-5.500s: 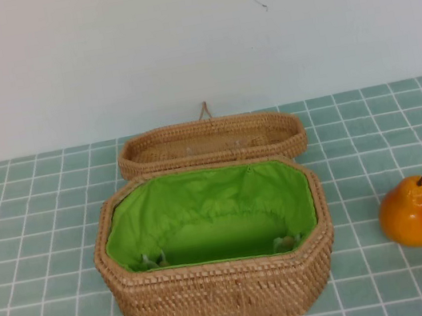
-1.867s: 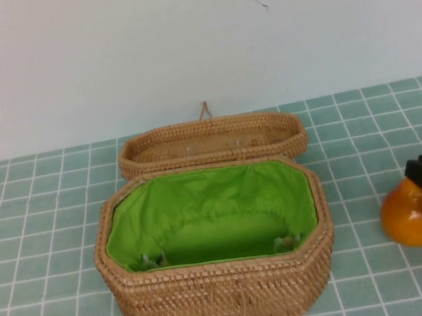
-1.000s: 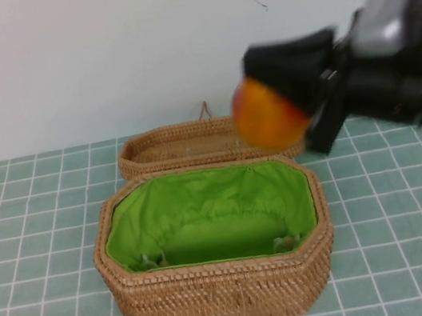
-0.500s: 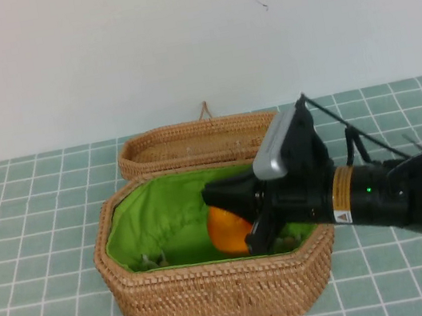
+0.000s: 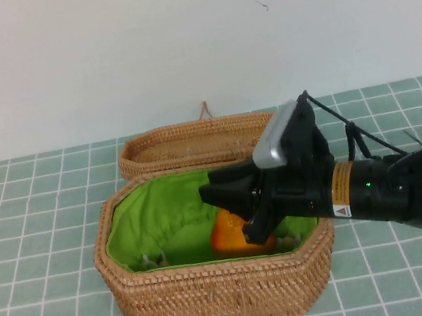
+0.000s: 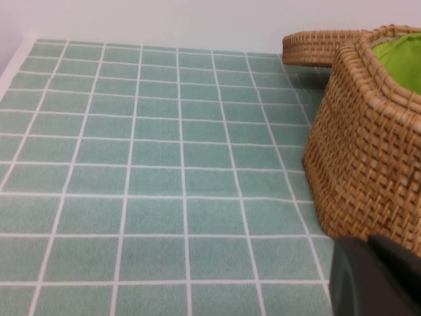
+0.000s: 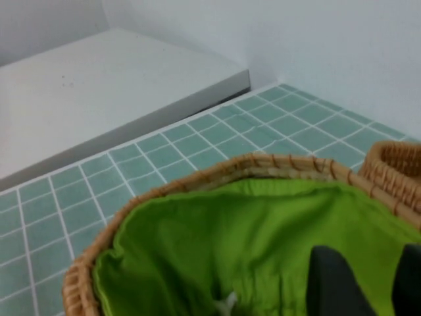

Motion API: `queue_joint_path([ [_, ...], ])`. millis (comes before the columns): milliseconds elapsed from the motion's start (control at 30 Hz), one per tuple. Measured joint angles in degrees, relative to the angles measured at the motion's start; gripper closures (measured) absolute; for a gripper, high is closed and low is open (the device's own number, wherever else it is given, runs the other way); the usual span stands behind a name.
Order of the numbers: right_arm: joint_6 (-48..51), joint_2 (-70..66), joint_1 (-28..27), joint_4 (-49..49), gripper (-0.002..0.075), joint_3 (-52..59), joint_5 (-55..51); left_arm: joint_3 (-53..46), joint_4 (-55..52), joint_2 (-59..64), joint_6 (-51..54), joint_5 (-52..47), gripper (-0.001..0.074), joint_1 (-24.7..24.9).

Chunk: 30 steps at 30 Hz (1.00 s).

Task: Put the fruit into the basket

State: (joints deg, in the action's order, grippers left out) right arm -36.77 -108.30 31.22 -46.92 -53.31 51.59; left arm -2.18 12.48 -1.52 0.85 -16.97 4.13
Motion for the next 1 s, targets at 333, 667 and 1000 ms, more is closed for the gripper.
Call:
queue_joint_path([
  [333,-2.13,20.12,-5.05,-2.35,0.0675,0.0,-5.5,0.0,0.0,0.0,0.0,0.0,0.0735,0.0],
  [667,-17.98,42.33,-8.94,-12.47,0.0728,0.1,-16.87,0.0,0.0,0.0,0.0,0.0,0.0735,0.0],
  [1000,-13.3,43.02,-8.94,-12.49,0.0728,0.21,-21.11,0.0,0.0,0.0,0.0,0.0,0.0735,0.0],
])
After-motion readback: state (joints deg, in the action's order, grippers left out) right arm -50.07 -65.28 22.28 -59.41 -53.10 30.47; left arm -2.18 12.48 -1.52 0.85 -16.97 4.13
